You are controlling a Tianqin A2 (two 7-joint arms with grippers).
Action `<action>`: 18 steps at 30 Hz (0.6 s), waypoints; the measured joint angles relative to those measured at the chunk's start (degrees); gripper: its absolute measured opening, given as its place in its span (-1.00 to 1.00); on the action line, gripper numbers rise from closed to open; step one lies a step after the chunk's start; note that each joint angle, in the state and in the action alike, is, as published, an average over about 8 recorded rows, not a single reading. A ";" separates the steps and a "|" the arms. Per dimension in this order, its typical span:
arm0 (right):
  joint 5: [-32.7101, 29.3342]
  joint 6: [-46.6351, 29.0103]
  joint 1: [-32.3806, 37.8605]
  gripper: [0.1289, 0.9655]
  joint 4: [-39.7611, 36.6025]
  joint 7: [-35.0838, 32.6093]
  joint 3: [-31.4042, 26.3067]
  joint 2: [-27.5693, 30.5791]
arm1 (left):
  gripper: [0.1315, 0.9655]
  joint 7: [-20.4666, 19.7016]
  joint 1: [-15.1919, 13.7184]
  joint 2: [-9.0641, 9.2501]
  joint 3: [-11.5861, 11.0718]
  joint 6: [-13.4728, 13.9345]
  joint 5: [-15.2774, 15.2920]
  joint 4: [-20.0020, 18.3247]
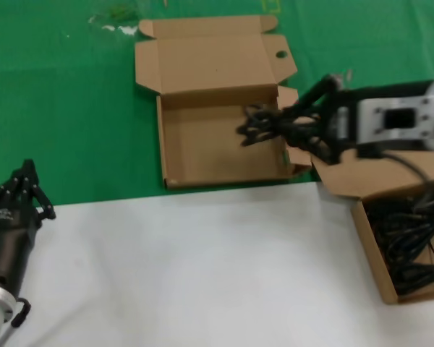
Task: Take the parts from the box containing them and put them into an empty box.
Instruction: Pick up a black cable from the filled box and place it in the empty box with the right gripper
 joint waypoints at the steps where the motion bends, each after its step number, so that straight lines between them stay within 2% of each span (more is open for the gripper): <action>1: -0.46 0.65 0.17 -0.91 -1.11 -0.47 -0.61 -1.40 | -0.98 0.00 0.00 0.00 0.00 0.00 0.00 0.00; 8: -1.82 4.89 1.63 -0.91 -10.79 -6.40 -4.12 -9.72 | -0.98 0.00 0.00 0.00 0.00 0.00 0.00 0.00; 18: -3.12 9.44 5.95 -0.91 -26.04 -16.51 -7.86 -18.13 | -0.98 0.00 0.00 0.00 0.00 0.00 0.00 0.00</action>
